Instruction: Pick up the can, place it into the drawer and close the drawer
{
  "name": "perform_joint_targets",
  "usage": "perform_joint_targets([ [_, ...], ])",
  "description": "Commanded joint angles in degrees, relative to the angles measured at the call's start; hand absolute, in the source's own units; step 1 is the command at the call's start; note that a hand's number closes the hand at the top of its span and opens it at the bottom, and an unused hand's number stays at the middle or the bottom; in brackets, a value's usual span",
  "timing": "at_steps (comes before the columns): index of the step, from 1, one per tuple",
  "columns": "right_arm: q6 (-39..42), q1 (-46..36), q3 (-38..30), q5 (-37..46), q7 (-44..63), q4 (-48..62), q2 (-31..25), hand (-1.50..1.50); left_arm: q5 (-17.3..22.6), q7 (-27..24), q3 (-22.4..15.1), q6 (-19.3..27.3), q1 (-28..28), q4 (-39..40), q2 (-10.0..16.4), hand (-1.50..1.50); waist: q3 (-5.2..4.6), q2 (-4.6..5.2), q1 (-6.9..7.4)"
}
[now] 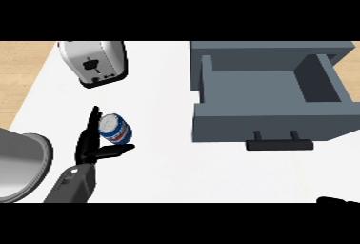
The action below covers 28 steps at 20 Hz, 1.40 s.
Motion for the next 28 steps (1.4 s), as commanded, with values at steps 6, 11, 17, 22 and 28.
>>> perform_joint_targets([
  [6,-0.51,-2.56,-2.28,-0.96,1.24,-0.08,-1.3,-1.5,-0.49,-3.61,-0.09,-6.19,-8.4,10.75,2.37,-1.5,-0.05,0.16,-0.5],
  [11,-2.07,-4.75,0.87,2.3,1.88,0.34,-0.1,-1.5,-0.11,-4.96,0.19,-8.99,-11.23,13.69,0.99,1.5,-0.08,0.29,-0.56],
  [17,-0.22,-4.84,-2.21,0.22,0.72,2.62,-2.03,-1.5,0.59,-6.45,0.72,-12.16,-13.38,15.14,1.78,1.5,-0.06,0.34,-0.63],
  [22,0.95,-1.02,-2.75,-2.09,1.77,-2.14,-1.15,-1.5,1.24,-6.03,0.69,-12.56,-15.17,13.33,1.38,1.5,-0.04,0.15,-0.62],
  [28,0.63,-2.18,-3.52,0.54,-1.45,1.5,-1.28,-1.5,3.12,-5.2,1.19,-5.57,-13.68,9.3,-2.29,1.5,0.02,-0.04,0.05],
])
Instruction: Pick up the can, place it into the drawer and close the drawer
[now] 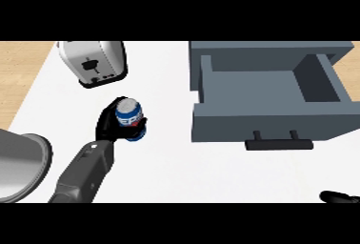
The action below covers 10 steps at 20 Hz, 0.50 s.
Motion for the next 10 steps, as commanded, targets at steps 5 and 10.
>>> perform_joint_targets([
  [5,-0.17,-1.76,-2.02,-0.98,1.65,-0.14,-1.43,-1.5,1.04,5.54,-1.88,3.7,-2.96,-6.82,-4.07,1.5,0.05,-0.21,0.48],
  [10,-1.18,-2.02,-0.97,1.89,0.76,0.45,-0.6,-1.5,3.1,14.59,-9.38,6.56,-2.65,-17.22,-4.98,1.5,0.1,-0.7,1.27],
])
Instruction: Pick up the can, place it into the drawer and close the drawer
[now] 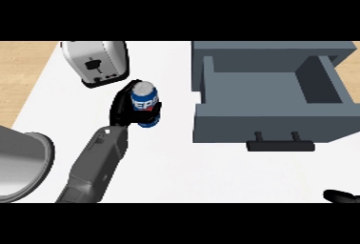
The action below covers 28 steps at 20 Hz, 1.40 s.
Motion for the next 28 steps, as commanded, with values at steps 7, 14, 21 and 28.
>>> perform_joint_targets([
  [7,-0.32,0.03,-1.36,-1.59,2.1,-2.36,-0.34,-1.5,4.6,20.25,-10.59,8.0,-7.48,-17.5,-1.01,1.5,0.0,-0.14,-0.37],
  [14,-0.94,-3.27,-1.83,-0.89,3.14,-0.42,-1.8,-1.5,6.0,34.28,-15.34,14.48,-12.23,-29.29,-1.03,1.5,-0.01,-0.02,-0.05],
  [21,-0.51,-1.89,-2.06,-0.38,0.59,0.64,-0.79,-1.5,2.59,41.06,-15.47,17.25,-21.39,-27.9,-0.82,1.5,0.01,0.23,-0.51],
  [28,-0.68,-2.31,0.2,1.22,0.75,-0.44,-0.06,-1.5,8.16,44.96,-18.14,22.09,-35.14,-17.73,-1.03,1.5,0.02,0.43,-1.45],
])
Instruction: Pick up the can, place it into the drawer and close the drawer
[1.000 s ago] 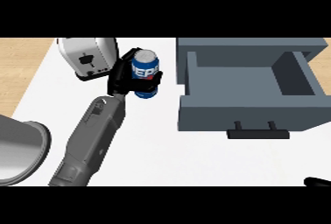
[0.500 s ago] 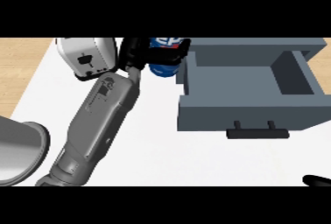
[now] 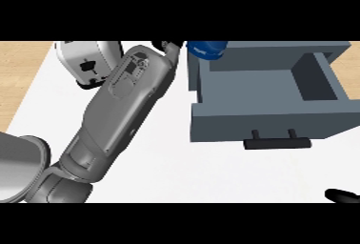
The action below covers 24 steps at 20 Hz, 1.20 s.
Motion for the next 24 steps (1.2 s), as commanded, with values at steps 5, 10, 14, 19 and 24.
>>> perform_joint_targets([
  [5,-1.28,-3.36,0.44,0.53,1.71,0.3,-0.7,-1.5,4.52,-2.07,-2.87,2.23,-10.46,12.33,-0.02,1.5,0.01,0.32,-0.87],
  [10,-0.32,-4.59,0.51,0.22,1.2,2.54,-1.72,-1.5,7.02,-0.13,-5.21,4.34,-18.3,19.24,-0.02,1.5,0.08,0.62,-1.9],
  [14,0.53,-2.28,-0.38,-2.83,3.38,-3.09,-1.93,-1.5,9.76,-3.29,-6.69,5.8,-18.87,23.51,-0.02,1.5,0.11,0.8,-3.65],
  [19,-0.58,-4.53,1.99,0.43,2.36,0.16,-1.14,-1.5,11.06,-4.39,-9.73,9.25,-22.08,26.6,-0.02,1.5,0.16,1.08,-3.76],
  [24,-0.13,-7.53,1.05,-1.16,4.81,0.91,-3.65,-1.5,14.5,-4.46,-11.93,13.63,-22.34,28.43,-0.02,-1.5,0.19,1.45,-5.25],
])
